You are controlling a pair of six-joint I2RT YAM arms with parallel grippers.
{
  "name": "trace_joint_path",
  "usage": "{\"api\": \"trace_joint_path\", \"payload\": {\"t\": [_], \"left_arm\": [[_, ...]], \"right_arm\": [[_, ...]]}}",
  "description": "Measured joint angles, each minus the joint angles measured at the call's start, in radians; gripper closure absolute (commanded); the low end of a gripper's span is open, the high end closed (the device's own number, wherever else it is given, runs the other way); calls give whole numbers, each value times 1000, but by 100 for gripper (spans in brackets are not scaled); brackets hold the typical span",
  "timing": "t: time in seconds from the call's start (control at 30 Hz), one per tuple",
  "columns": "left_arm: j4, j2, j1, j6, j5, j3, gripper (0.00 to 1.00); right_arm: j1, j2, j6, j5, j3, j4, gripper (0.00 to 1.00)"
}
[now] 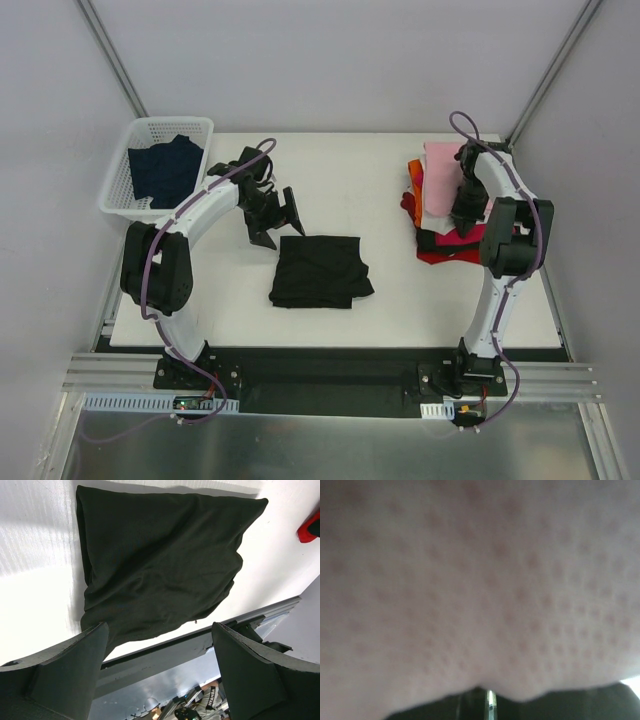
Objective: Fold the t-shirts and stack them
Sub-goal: Put the neatly folded tshirt into the corner of the board with the right arm
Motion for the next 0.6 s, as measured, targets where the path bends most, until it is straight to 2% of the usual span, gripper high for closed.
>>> {"api": "trace_joint_path", "payload": {"t": [0.6], "left_arm": [[0, -38, 0, 3, 0, -62, 15]], "right_arm": [[138, -137, 112, -12, -226, 84, 99]]}}
